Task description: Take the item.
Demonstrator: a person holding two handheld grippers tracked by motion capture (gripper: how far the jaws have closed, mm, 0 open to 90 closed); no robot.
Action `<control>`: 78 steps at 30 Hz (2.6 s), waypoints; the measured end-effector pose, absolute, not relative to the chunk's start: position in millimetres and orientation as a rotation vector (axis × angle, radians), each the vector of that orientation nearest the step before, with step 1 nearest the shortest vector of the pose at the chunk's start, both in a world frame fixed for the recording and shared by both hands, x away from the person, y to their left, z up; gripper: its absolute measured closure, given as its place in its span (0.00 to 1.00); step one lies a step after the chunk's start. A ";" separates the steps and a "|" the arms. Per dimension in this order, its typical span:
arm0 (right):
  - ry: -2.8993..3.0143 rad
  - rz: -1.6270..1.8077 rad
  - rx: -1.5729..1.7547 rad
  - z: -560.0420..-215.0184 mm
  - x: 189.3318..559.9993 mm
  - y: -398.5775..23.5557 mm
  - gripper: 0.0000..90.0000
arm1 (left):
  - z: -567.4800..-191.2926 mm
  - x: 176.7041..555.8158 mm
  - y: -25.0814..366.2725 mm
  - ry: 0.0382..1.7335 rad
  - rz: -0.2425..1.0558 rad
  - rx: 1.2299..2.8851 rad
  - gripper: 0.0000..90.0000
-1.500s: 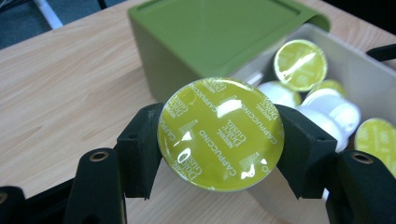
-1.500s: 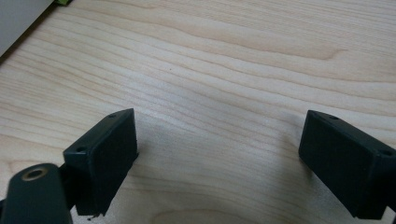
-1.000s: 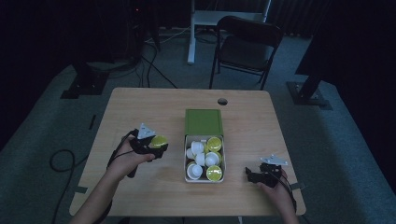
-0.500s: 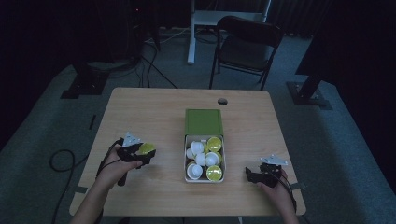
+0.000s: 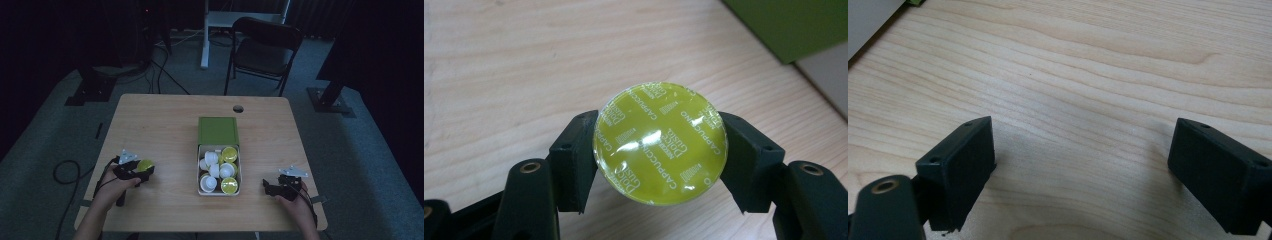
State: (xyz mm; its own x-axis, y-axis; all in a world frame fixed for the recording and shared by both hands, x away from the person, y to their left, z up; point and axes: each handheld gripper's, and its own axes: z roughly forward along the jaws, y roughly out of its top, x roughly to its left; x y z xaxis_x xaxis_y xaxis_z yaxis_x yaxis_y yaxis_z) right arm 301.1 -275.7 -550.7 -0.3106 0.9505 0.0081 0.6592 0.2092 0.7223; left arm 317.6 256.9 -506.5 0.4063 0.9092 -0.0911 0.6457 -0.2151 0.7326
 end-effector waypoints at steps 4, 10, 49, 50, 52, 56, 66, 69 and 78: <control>2.048 0.882 1.491 -550.7 301.1 -275.7 0.12 | -511.9 317.5 264.7 1.351 0.472 1.959 0.42; 2.048 0.882 1.491 -550.7 301.1 -275.6 0.12 | -518.8 317.3 273.0 1.385 0.453 1.957 0.42; 2.048 0.882 1.491 -550.7 301.1 -275.7 0.12 | -487.6 316.6 253.6 1.291 0.450 1.922 0.24; 2.048 0.882 1.491 -550.7 301.1 -275.7 0.12 | -486.4 316.7 250.9 1.268 0.444 1.928 0.23; 2.048 0.882 1.491 -550.7 301.1 -275.7 0.12 | -483.9 316.9 244.1 1.239 0.419 1.925 0.21; 2.048 0.882 1.491 -550.7 301.1 -275.7 0.12 | -481.9 316.0 231.0 1.184 0.400 1.950 0.20; 2.048 0.882 1.491 -550.7 301.1 -275.7 0.12 | -486.1 311.3 200.9 1.049 0.308 1.991 0.15; 2.048 0.882 1.491 -550.7 301.1 -275.7 0.12 | -488.3 310.2 196.3 1.037 0.295 1.996 0.15; 2.048 0.882 1.491 -550.7 301.1 -275.7 0.12 | -504.3 300.6 173.4 0.952 0.274 2.087 0.15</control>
State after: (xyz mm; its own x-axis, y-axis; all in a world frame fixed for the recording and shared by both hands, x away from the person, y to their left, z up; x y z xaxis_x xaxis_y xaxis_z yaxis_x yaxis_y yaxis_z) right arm 301.1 -275.7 -550.7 -0.3105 0.9505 0.0086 0.6593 0.2088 0.7223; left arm 300.6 173.4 -504.3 0.6919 0.7110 -0.1252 0.5357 -0.3894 0.7493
